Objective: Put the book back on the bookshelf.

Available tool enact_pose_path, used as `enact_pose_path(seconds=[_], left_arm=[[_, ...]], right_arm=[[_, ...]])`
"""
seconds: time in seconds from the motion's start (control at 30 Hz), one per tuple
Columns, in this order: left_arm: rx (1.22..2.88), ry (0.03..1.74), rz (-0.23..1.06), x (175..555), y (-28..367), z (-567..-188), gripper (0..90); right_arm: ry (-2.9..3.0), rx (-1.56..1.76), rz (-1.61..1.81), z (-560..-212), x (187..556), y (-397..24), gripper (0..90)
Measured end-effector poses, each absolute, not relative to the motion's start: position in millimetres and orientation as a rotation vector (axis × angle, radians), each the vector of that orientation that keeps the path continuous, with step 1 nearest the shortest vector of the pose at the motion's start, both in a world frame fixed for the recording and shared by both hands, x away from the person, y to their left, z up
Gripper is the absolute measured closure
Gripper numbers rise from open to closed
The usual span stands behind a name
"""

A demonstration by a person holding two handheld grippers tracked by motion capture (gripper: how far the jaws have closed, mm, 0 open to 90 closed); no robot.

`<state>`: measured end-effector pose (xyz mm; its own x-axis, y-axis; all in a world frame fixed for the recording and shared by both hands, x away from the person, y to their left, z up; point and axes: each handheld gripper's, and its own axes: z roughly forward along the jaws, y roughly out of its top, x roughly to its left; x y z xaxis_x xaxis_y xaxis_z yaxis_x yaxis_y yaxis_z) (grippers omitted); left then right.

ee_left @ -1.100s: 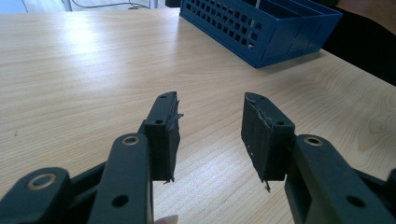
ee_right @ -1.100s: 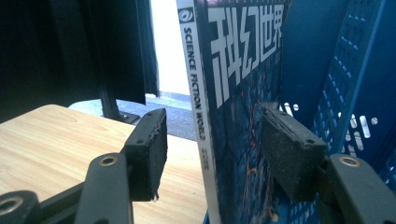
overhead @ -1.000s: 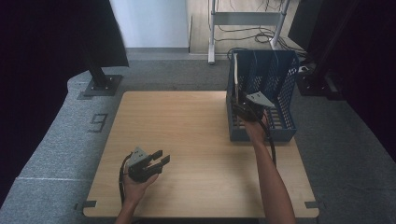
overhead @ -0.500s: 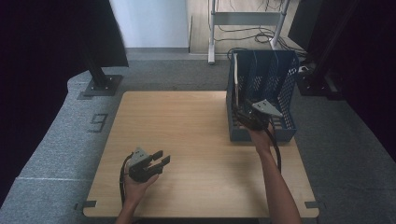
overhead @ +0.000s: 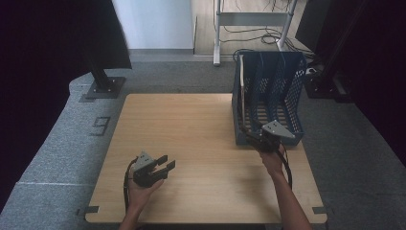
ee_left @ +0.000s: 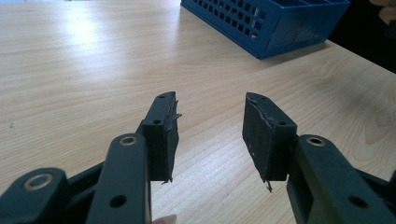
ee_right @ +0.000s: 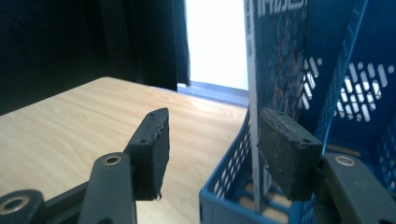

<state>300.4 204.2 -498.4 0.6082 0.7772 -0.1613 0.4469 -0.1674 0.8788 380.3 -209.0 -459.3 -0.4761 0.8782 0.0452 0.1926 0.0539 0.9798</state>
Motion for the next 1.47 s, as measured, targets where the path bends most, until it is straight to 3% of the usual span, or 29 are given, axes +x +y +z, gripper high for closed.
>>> enact_pose_path(seconds=[0.7, 1.3, 1.47], left_arm=[[1.828, 1.011, 0.393, 302.7, 202.3, -503.7, 52.0], [1.837, 1.016, 0.394, 303.9, 203.0, -505.6, 50.2], [1.845, 1.018, 0.389, 304.9, 201.7, -506.7, 45.8]], right_arm=[[1.812, 1.086, 1.458, -498.2, 321.8, -224.3, 42.2], [1.849, 1.098, 1.434, -510.7, 311.9, -227.8, 42.1], [1.875, 1.118, 1.399, -514.6, 313.9, -227.1, 41.4]])
